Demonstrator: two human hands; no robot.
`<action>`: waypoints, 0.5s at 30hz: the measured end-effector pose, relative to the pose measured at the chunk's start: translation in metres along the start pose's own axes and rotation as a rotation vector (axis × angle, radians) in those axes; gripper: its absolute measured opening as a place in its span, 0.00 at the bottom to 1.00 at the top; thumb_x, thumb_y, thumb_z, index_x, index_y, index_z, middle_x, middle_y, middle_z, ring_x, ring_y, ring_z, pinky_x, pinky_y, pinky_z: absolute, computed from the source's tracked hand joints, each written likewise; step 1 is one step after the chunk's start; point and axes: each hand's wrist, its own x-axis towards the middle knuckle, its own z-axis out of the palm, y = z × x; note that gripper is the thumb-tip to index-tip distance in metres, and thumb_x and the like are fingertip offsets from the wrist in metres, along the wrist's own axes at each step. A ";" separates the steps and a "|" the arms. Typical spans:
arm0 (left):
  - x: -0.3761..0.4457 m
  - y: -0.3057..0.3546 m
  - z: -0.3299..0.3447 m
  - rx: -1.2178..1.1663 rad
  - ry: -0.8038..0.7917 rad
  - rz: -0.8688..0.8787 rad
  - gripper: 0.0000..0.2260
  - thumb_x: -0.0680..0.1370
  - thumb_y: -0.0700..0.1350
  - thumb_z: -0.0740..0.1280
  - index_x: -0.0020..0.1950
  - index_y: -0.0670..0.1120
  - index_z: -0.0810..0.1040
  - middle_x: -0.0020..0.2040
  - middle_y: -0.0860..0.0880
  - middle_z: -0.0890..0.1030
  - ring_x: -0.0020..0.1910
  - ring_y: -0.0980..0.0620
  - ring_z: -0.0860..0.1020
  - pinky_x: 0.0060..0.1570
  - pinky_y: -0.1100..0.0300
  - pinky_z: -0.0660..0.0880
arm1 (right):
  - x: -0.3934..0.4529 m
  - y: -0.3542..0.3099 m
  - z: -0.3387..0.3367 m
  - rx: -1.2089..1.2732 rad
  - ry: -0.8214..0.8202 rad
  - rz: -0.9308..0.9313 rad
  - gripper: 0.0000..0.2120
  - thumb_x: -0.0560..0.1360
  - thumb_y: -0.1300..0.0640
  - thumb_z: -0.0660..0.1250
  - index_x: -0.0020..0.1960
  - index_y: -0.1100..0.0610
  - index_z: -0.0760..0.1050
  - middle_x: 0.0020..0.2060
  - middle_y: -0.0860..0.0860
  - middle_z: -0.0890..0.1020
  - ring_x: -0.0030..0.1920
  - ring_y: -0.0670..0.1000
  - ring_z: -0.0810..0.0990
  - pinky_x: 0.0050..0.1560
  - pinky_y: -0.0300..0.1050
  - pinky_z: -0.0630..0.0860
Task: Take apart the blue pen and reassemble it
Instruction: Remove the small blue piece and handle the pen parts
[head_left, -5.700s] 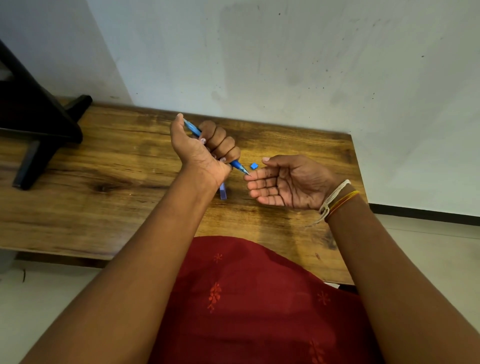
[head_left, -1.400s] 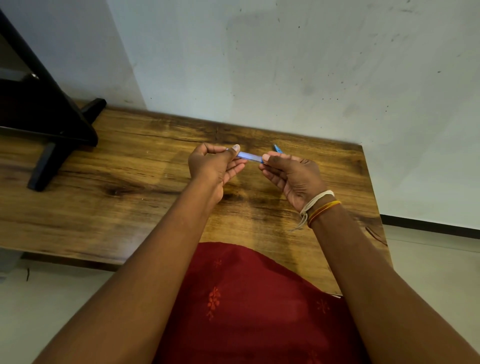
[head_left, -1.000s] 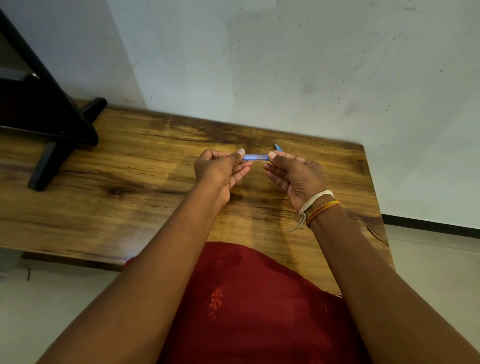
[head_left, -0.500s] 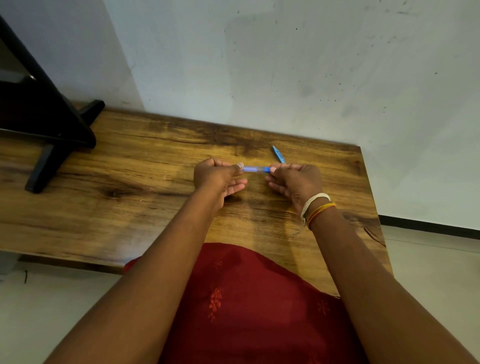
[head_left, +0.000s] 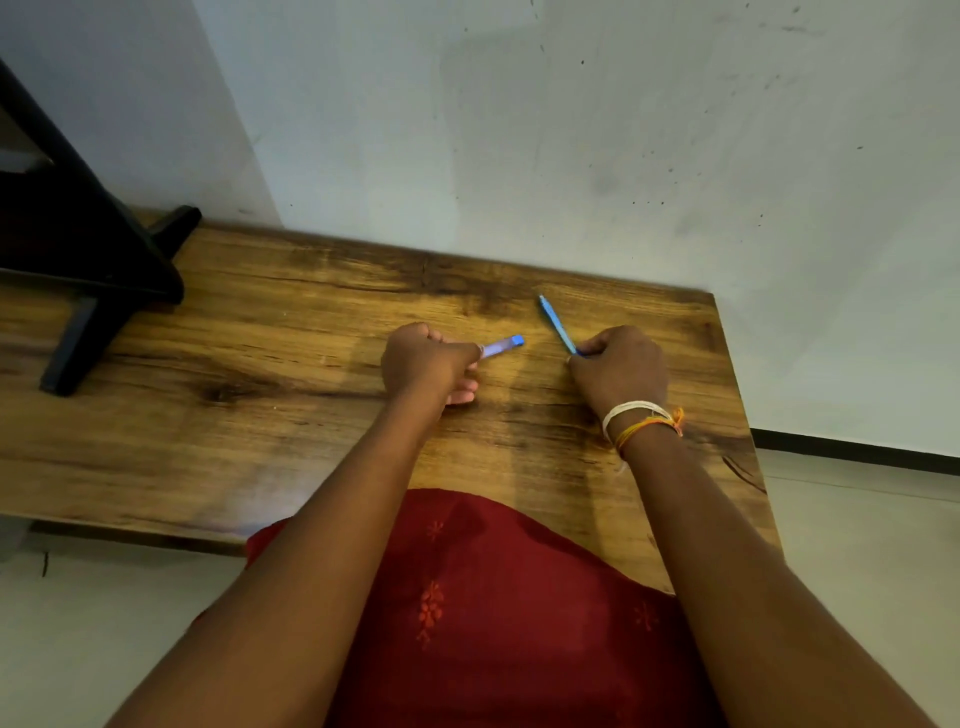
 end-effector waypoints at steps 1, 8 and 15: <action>0.001 -0.001 0.002 0.106 0.008 0.050 0.08 0.71 0.40 0.74 0.45 0.41 0.77 0.37 0.45 0.84 0.26 0.50 0.80 0.28 0.57 0.80 | 0.001 0.000 -0.001 0.011 -0.004 0.015 0.08 0.70 0.56 0.70 0.49 0.56 0.83 0.44 0.54 0.85 0.47 0.55 0.82 0.41 0.40 0.70; -0.004 -0.007 0.018 0.450 0.072 0.271 0.10 0.67 0.50 0.77 0.30 0.48 0.79 0.31 0.50 0.82 0.33 0.50 0.82 0.36 0.52 0.82 | -0.001 -0.002 -0.001 0.083 -0.058 0.049 0.07 0.67 0.57 0.69 0.42 0.57 0.82 0.37 0.55 0.84 0.41 0.55 0.83 0.39 0.41 0.76; -0.005 -0.017 0.026 0.488 0.140 0.301 0.14 0.65 0.55 0.77 0.29 0.48 0.78 0.31 0.52 0.81 0.34 0.53 0.80 0.33 0.60 0.75 | -0.004 -0.003 0.010 0.097 -0.117 0.063 0.07 0.65 0.56 0.71 0.41 0.59 0.81 0.36 0.54 0.84 0.40 0.54 0.81 0.36 0.40 0.72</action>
